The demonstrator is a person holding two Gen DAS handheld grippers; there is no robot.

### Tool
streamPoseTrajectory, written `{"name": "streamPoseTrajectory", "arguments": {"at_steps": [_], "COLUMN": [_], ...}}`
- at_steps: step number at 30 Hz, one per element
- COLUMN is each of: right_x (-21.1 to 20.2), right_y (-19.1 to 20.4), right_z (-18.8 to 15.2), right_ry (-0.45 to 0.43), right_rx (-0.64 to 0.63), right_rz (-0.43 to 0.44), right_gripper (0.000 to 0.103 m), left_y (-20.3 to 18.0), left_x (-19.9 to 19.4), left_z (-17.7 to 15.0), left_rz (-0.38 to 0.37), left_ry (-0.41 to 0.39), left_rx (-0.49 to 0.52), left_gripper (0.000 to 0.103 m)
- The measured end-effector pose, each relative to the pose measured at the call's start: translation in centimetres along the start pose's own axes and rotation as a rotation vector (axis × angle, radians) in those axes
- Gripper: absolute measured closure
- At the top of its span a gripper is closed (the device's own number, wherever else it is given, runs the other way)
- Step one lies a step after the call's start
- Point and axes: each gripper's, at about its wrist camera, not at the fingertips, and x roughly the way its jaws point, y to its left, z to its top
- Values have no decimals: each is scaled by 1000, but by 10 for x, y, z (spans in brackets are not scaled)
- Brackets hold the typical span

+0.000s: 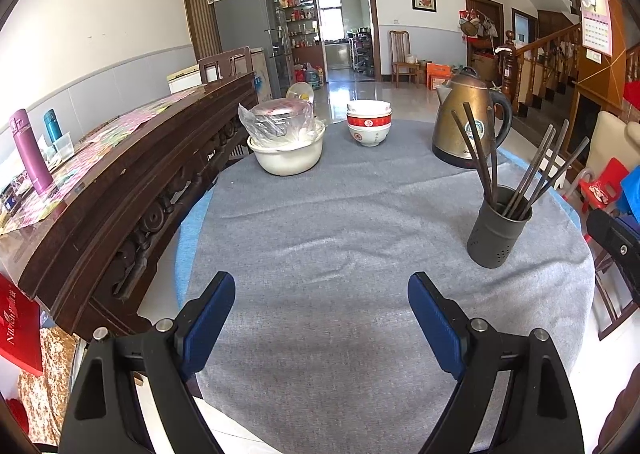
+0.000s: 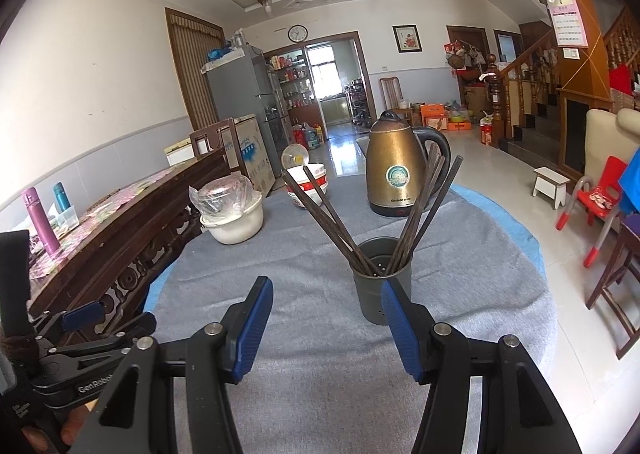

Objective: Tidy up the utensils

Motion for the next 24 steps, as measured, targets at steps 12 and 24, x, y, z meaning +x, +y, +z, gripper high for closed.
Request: {"name": "streamPoseTrajectory", "arguments": {"at_steps": [12, 24], "right_x": [16, 35], "right_y": [14, 7], "right_z": [2, 8], "right_ry": [15, 30], "right_rx": [-45, -54], "right_rz": [-58, -81], "right_gripper": [42, 42], "left_y": [14, 12], "left_x": [6, 28], "left_z": [2, 12], "left_rz": [-21, -18], "left_ry": [12, 43], "left_rx": [1, 9], "left_gripper": [15, 15]}}
